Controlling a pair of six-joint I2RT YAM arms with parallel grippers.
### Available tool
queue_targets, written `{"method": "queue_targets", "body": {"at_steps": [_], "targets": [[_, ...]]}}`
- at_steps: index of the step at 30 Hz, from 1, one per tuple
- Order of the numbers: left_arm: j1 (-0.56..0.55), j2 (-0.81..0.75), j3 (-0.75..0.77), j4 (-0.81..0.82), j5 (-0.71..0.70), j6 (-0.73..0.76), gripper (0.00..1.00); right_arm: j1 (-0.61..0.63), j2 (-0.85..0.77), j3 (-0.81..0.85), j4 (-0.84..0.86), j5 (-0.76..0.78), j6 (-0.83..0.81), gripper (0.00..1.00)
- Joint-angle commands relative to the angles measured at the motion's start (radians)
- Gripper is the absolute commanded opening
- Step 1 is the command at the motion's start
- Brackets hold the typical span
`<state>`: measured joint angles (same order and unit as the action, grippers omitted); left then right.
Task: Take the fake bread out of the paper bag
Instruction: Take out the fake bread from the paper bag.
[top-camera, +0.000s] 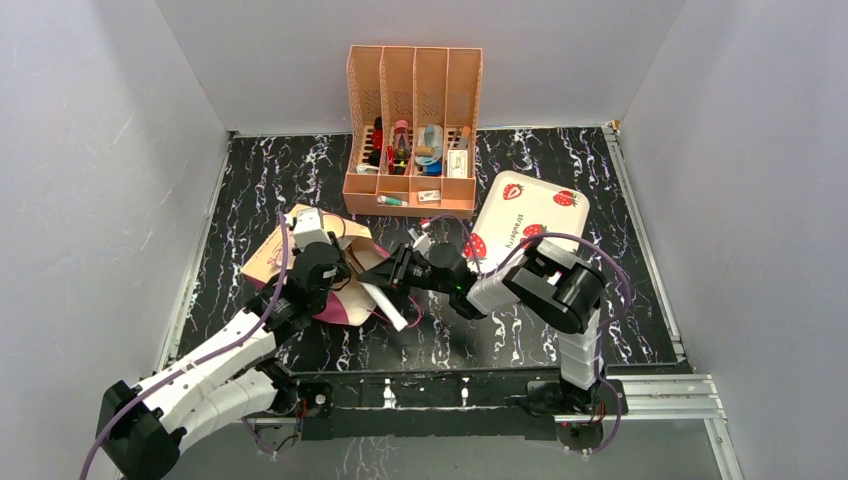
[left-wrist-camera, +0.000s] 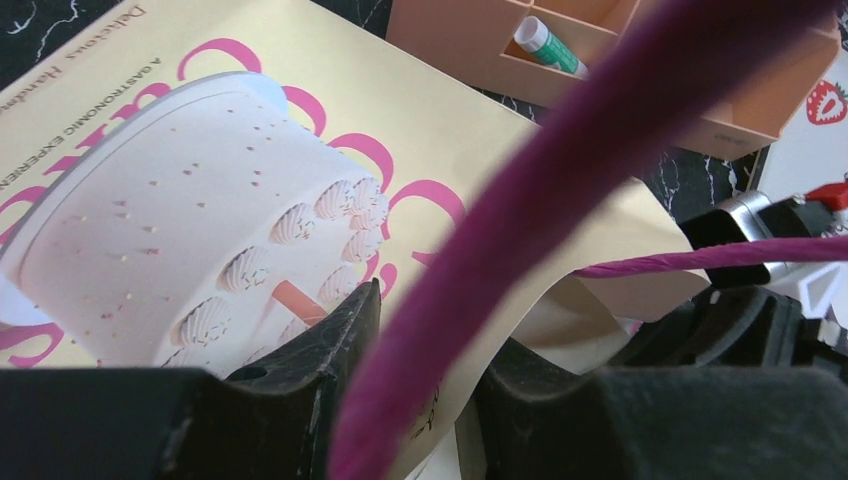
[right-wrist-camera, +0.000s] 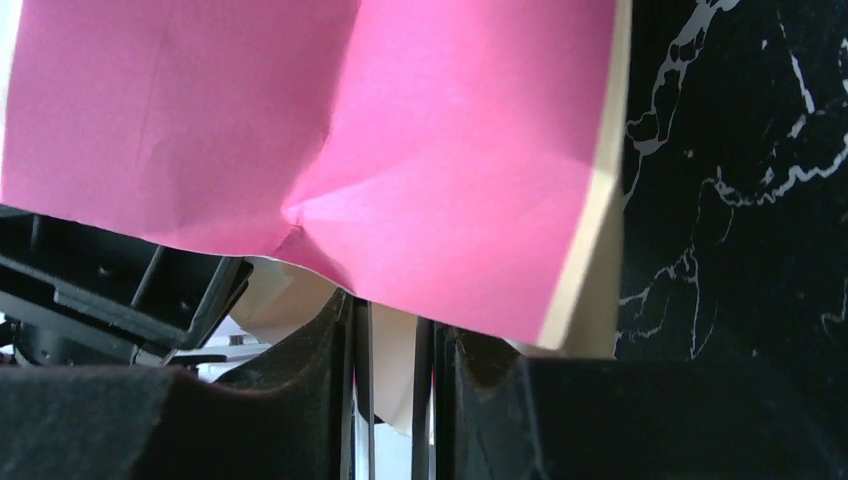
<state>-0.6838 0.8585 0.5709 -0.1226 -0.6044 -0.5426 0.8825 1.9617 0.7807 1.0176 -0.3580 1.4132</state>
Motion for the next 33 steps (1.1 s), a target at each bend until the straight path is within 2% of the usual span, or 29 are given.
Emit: {"method": "queue_targets", "body": {"at_steps": [1, 6, 15, 24, 33], "targets": [[-0.005, -0.008, 0.068, -0.06, -0.117, -0.055, 0.3, -0.004, -0.121, -0.054, 0.01, 0.016, -0.048, 0.0], [-0.005, 0.039, 0.098, -0.064, -0.177, -0.057, 0.32, -0.004, -0.257, -0.173, -0.066, 0.016, -0.082, 0.0], [-0.005, 0.148, 0.127, -0.014, -0.196, -0.063, 0.33, -0.004, -0.449, -0.284, -0.176, 0.027, -0.134, 0.0], [-0.005, 0.219, 0.177, -0.014, -0.239, -0.071, 0.34, -0.002, -0.737, -0.322, -0.506, 0.097, -0.282, 0.0], [-0.003, 0.232, 0.175, -0.032, -0.228, -0.083, 0.34, -0.003, -0.925, -0.319, -0.659, 0.244, -0.343, 0.0]]}}
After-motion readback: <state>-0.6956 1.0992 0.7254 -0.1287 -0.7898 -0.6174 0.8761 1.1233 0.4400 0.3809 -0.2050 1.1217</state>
